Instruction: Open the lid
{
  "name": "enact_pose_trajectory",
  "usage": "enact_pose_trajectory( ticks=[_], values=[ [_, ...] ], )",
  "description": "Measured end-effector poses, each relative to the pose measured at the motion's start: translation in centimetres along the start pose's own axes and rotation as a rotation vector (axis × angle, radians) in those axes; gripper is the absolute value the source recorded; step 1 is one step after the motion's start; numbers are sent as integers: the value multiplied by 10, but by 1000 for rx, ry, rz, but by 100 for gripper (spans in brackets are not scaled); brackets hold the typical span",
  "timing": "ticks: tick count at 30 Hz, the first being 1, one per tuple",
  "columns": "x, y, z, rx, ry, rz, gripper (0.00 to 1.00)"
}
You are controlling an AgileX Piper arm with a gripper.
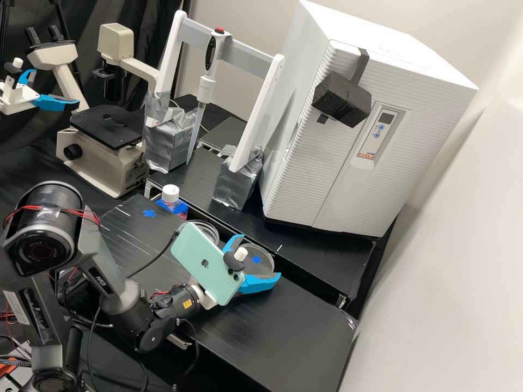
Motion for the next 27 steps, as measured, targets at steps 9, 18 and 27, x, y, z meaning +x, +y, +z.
enact_pose_trajectory(
  ticks=[9, 18, 27],
  values=[
    [-3, -3, 2, -5, -16, 0, 0],
    [-4, -6, 3, 1, -23, -8, 0],
    [-7, -8, 3, 10, -15, -8, 100]
  ],
)
